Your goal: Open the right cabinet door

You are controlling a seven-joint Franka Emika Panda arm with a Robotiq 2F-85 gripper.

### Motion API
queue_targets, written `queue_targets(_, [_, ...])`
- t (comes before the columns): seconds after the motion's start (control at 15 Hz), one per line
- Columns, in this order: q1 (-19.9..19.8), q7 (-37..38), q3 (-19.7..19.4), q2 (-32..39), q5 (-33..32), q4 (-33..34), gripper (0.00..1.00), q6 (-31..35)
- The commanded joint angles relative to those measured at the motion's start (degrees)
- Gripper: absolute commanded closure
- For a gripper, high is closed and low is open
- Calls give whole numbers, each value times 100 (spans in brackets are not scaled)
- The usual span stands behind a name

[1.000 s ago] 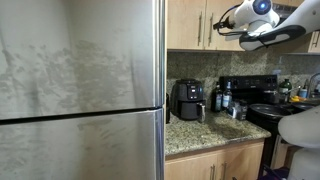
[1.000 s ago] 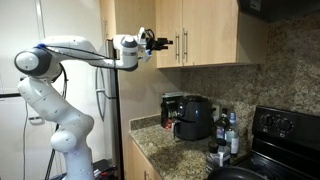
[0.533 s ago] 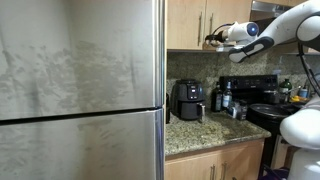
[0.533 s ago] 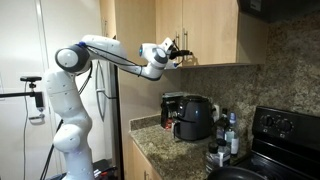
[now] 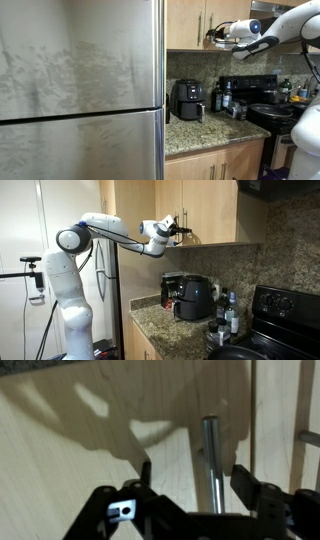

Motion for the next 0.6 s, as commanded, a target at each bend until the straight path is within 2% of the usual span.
queue_targets(0.0, [900, 286, -879, 397, -280, 565, 55, 0])
queue_targets(0.13, [847, 164, -1023, 458, -386, 604, 70, 6])
queue_targets(0.27, [703, -230, -913, 431, -353, 829, 75, -454])
queue_targets(0.53, [658, -772, -757, -78, -428, 687, 89, -803])
